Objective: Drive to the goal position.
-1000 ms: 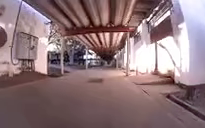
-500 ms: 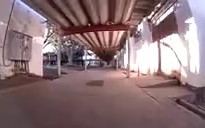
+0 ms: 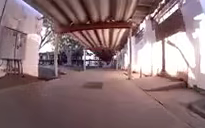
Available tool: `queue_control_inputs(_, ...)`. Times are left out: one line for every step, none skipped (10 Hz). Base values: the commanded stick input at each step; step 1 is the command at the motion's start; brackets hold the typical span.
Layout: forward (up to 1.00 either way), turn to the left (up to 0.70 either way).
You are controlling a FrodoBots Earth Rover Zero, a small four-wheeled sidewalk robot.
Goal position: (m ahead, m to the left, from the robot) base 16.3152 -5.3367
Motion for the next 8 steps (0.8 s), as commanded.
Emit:
queue_control_inputs(0.7,0.0)
queue_control_inputs(0.7,0.0)
queue_control_inputs(0.7,0.0)
queue_control_inputs(0.7,0.0)
queue_control_inputs(0.7,0.0)
queue_control_inputs(0.7,0.0)
queue_control_inputs(0.7,0.0)
queue_control_inputs(0.7,0.0)
